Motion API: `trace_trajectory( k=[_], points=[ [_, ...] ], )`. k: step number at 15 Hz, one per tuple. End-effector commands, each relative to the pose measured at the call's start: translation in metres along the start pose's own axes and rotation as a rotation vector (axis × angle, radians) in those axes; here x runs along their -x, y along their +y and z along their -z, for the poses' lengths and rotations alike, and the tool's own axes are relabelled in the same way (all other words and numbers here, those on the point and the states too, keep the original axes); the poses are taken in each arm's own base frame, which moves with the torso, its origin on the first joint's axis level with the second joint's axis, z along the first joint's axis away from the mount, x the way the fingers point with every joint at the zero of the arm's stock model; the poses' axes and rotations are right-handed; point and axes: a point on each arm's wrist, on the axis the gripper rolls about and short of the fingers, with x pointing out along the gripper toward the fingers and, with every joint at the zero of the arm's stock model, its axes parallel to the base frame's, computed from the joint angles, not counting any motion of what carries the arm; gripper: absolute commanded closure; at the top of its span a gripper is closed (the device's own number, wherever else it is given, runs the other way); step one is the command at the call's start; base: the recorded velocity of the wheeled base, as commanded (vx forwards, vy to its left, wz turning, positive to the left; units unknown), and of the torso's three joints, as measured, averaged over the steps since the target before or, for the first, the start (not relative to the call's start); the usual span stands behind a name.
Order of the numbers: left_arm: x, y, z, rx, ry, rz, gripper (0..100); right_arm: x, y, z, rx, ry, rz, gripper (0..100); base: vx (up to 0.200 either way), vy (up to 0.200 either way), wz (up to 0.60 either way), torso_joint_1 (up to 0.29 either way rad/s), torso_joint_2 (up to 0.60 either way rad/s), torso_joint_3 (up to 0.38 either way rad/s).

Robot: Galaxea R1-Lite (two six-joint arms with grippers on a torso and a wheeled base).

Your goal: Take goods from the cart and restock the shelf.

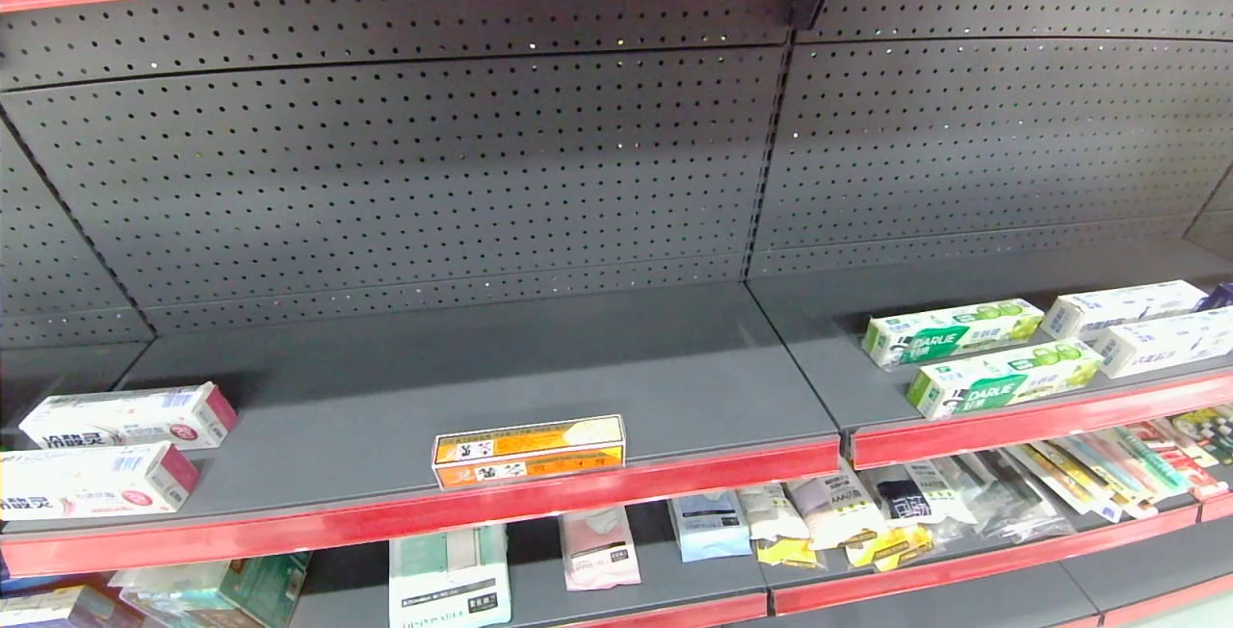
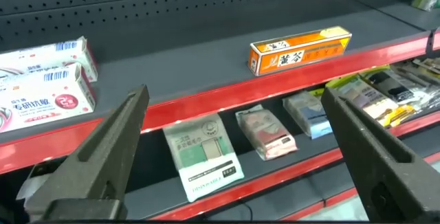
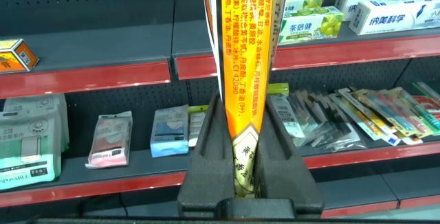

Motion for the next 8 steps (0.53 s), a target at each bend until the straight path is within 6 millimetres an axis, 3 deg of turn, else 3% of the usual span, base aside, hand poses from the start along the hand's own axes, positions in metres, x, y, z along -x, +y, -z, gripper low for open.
trace_trajectory(
  k=[1,8],
  points=[
    [0.0008,0.0001,0.0006,0.000,-0.010,0.002,0,0.0000,0.0000,0.0000,0.001,0.001,-0.001,100,0.000,0.000,0.00,0.000,0.00,0.000],
    [0.0009,0.0001,0.0006,0.000,-0.012,0.002,0,0.0000,0.0000,0.0000,0.001,0.001,0.001,100,0.000,0.000,0.00,0.000,0.00,0.000]
  ],
)
